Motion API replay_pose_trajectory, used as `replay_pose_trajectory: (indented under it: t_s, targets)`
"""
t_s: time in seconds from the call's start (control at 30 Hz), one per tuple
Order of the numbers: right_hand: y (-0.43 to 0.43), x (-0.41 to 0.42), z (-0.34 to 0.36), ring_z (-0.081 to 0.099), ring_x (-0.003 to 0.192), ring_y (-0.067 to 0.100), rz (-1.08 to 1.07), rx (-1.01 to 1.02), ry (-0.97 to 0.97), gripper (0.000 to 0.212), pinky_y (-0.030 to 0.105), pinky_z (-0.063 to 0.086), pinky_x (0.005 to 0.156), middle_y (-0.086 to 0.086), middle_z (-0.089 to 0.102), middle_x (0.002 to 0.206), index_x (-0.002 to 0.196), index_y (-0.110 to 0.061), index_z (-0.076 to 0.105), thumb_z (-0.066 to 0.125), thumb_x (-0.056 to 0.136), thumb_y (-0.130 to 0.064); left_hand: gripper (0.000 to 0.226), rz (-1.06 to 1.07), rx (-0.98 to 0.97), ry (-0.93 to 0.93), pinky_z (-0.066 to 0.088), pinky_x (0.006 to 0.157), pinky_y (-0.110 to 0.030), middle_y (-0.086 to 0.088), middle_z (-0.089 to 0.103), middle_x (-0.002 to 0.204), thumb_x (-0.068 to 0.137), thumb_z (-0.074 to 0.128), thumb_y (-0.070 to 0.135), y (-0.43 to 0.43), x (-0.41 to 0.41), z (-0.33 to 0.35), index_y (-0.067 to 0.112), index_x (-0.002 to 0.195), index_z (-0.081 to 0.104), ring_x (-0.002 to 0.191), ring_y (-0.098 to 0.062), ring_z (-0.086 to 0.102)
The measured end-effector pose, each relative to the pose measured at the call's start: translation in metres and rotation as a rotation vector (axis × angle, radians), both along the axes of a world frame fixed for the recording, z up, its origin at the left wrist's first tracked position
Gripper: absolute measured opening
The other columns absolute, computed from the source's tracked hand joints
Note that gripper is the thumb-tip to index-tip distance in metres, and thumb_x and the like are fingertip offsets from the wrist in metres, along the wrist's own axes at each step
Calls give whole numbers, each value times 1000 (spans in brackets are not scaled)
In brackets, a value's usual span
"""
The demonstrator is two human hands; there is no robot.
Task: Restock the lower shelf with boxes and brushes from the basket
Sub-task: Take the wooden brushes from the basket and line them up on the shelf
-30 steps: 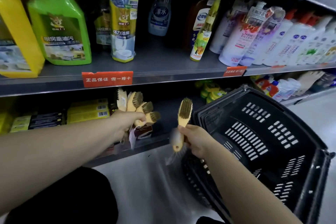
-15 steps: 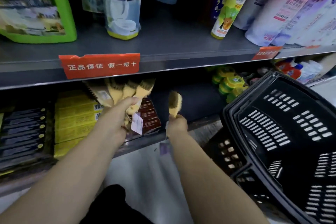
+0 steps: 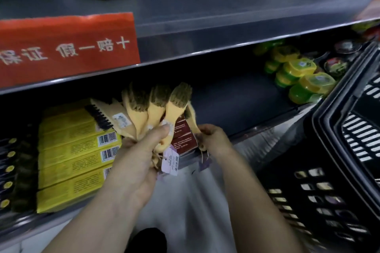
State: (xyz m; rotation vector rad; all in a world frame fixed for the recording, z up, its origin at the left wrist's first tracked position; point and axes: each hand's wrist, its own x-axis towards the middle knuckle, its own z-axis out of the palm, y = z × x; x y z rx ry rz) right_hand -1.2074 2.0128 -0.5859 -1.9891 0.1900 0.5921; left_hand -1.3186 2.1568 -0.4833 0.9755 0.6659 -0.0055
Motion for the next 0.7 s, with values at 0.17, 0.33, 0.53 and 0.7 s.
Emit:
replay_pose_trajectory:
  t_s: [0.17,0.33,0.53,0.7]
  targets:
    - [3,5,-4,54,50,7,-103,10,-40,20,16,44,45,-6,59,58,72,-18,58,69,81,-5,8,-17,31,-30,54,72,-37,-1,73,86,81,67,20,-4,4,-14,21,76,73,79,-19,70]
    - [3,3,-4,54,50,6,-85,-8,-83,13,11,40,39,-3,62,66,77,-15,61,73,79,-10,22,-29,49,-75,52,67,-33,6,73,80,81,66,21,-11,4,-13,36,66,75,77,-14,69]
    - [-4,-11,20,63,83,17,-98,-90,-253,24,24,44,71,5,69,93,86,-13,69,50,95,-24,49,34,21,-63,56,58,-35,2,75,94,53,73,23,-22,3,-7,26,101,65,75,-14,71]
    - [6,-59,76,62,58,15,-41,461,-78,32,14,43,43,0,67,66,74,-17,68,54,85,-45,34,31,92,-80,48,63,-30,1,74,81,62,71,14,-35,3,-11,19,95,64,66,-18,66]
